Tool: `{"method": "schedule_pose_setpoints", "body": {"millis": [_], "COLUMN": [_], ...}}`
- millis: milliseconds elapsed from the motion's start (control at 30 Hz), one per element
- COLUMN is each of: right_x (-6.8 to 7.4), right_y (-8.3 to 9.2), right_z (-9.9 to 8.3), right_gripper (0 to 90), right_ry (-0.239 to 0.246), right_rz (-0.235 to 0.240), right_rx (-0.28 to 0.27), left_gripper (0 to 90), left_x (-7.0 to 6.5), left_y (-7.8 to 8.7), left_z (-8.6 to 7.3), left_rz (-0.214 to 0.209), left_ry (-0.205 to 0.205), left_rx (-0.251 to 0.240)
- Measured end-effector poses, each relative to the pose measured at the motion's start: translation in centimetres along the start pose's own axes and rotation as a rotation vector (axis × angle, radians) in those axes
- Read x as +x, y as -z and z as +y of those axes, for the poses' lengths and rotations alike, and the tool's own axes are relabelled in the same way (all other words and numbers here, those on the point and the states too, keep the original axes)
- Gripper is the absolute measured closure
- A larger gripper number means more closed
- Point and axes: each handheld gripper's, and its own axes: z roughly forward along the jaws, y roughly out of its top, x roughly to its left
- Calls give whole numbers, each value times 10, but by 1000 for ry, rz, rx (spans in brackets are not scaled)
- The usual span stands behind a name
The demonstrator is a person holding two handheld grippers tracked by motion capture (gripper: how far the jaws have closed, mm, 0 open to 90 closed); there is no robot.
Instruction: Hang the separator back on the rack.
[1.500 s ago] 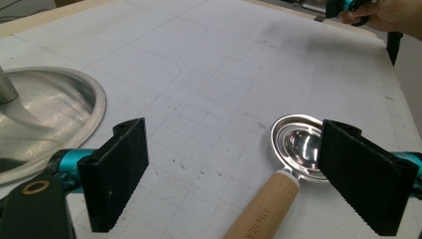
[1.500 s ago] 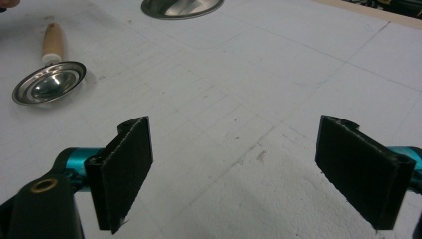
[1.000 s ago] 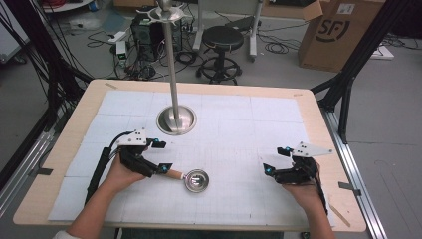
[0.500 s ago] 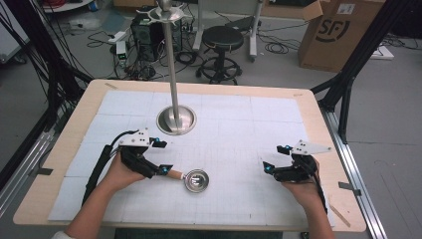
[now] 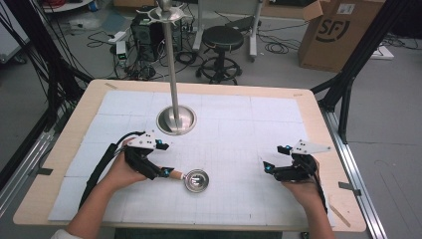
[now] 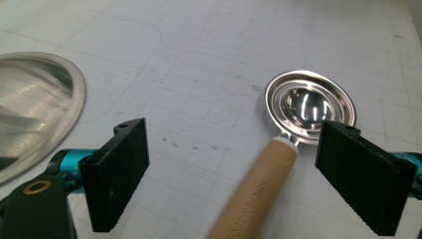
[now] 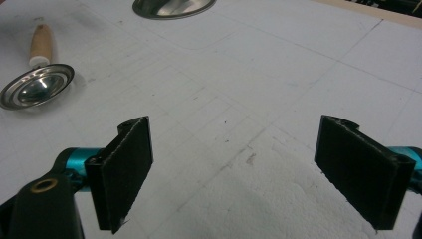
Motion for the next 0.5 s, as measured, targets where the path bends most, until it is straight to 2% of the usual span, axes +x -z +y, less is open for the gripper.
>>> {"method": "schedule_pose_setpoints", "body": {"millis": [167,267,333,500], "right_x": [0,0,-1,0], "right_y": [-1,-1,-2,-3], "right_z": [0,0,0,0], "right_gripper": [140,140,139,140], "right_ry": [2,1,4,5], "right_rz": [3,4,1,2], "right_rx": [6,5,3,10], "left_gripper": [168,183,194,305], "left_x": [-4,-5,-5,-3], "left_y": [-12,-17,-17,-18], "left_z": [2,3,3,0], "left_rz": [-42,-43,-52,-70], "left_ry": [-30,-40,-33,-14], "left_rx": [75,107,118,153]}}
